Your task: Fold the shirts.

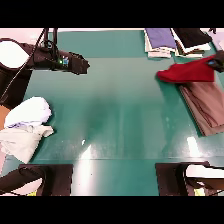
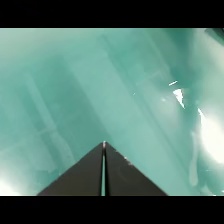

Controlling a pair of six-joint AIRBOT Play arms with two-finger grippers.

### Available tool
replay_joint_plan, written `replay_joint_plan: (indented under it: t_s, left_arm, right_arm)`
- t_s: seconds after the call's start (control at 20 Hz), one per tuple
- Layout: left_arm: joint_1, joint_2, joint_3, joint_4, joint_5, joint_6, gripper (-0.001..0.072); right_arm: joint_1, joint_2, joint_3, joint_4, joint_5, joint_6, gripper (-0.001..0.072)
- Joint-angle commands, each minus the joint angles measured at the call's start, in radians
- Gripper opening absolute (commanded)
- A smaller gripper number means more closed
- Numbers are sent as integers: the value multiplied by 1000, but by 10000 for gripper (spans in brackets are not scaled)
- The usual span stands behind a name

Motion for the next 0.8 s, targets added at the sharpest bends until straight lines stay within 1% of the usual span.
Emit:
replay_joint_plan:
  t_s: [0.0, 0.1, 0.15, 0.25, 0.3, 0.55, 0.75]
  left_arm:
    - [-1, 0, 0, -2, 0, -29, 24]
    - [-1, 0, 0, -2, -2, -30, 24]
    - [-1, 0, 0, -2, -2, -32, 24]
    - [-1, 0, 0, -1, -3, -45, 24]
    - [-1, 0, 0, -2, -3, -45, 24]
    - [-1, 0, 0, -2, -11, -45, 24]
    - [-1, 0, 0, -2, -17, -45, 24]
  right_arm:
    - [-98, 10, 3, 0, -65, 0, 19]
    - [-99, 10, 3, 16, -99, -2, 19]
    - [-99, 10, 3, 47, -116, -4, 19]
    - [-99, 14, 9, 136, -146, -58, 19]
    - [-98, 14, 30, 151, -146, -74, 19]
    - [-102, 14, 193, 142, -122, -82, 18]
    - [-101, 14, 289, 38, -33, -81, 19]
